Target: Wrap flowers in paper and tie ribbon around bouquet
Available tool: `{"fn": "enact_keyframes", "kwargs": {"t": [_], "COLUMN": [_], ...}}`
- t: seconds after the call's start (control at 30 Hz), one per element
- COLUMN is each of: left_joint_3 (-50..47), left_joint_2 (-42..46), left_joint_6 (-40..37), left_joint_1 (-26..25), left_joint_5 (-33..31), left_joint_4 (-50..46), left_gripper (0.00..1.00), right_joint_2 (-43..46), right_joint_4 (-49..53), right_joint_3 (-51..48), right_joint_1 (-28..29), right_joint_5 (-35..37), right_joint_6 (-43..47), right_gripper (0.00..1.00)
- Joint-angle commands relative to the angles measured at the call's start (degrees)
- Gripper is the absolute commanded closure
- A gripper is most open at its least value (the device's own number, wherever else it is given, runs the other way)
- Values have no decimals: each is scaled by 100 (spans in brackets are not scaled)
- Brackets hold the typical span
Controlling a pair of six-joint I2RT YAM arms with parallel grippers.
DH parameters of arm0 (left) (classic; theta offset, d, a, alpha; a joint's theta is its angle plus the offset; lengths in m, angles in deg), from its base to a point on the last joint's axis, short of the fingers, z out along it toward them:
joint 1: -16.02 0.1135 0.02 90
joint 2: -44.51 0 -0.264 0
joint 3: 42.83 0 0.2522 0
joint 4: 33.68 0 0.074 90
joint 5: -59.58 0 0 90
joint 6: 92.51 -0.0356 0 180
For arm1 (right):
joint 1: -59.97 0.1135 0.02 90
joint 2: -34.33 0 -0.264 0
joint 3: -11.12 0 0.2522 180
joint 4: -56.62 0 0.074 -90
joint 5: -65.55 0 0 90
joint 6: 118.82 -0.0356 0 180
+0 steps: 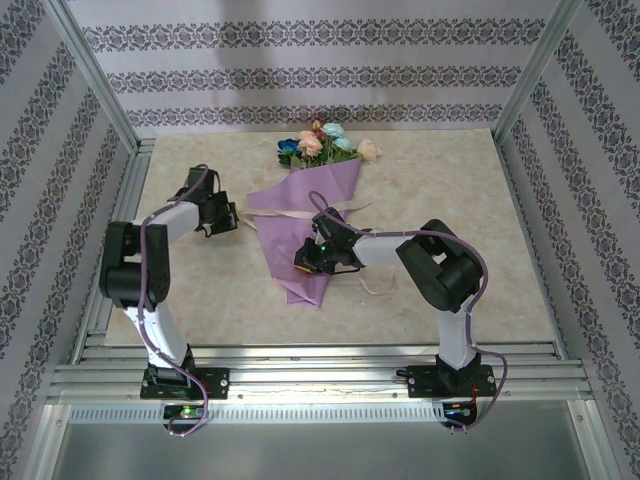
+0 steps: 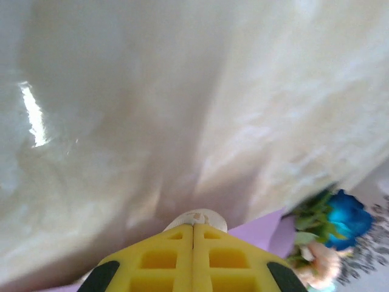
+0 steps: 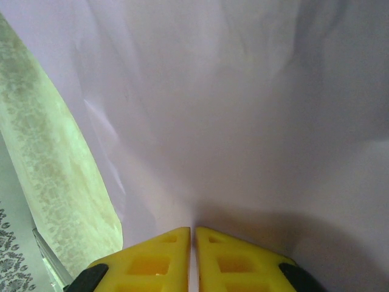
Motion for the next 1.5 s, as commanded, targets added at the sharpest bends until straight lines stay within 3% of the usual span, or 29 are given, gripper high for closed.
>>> {"fn": "enact_keyframes", "kwargs": {"t": [0.0, 0.17, 0.27, 0.4, 0.5, 0.7, 0.87, 1.0, 1.27, 1.47], "left_joint_3": [-173, -45, 493, 1426, 1489, 921, 621, 1049, 648, 592], "left_joint_2": [365, 150, -41, 145, 312, 17, -360, -351, -578, -974], "left_joint_6": [-455, -787, -1067, -1647, -1673, -1136, -1029, -1790, -1915, -1830], "left_joint_1": [198, 178, -106, -747, -1177, -1613, -1639, -1595, -1444, -1394], "left_joint_5": [-84, 623, 1069, 714, 437, 788, 728, 62, -229, -140], "left_joint_4": [-836, -453, -462, -1977, -2393, -1192, -249, -1495, -1401, -1226], "left_gripper": [100, 100, 100, 100, 100, 100, 93, 75, 73, 73], "right_joint_2": [-314, -367, -376, -383, -396, -395, -334, -289, 130, 680], "right_joint_4": [522, 532, 523, 524, 543, 517, 524, 552, 770, 1287], "right_joint_3": [-142, -98, -116, -82, -45, -37, 19, 25, 176, 429], "right_joint_1": [28, 31, 30, 38, 35, 34, 31, 43, 28, -190], "right_joint_5": [112, 66, 58, 49, 52, 31, 39, 57, 95, 507], "right_joint_6": [18, 34, 18, 2, -18, -22, -54, -57, -90, -270], "right_gripper": [85, 85, 82, 82, 82, 75, 73, 73, 66, 60]}}
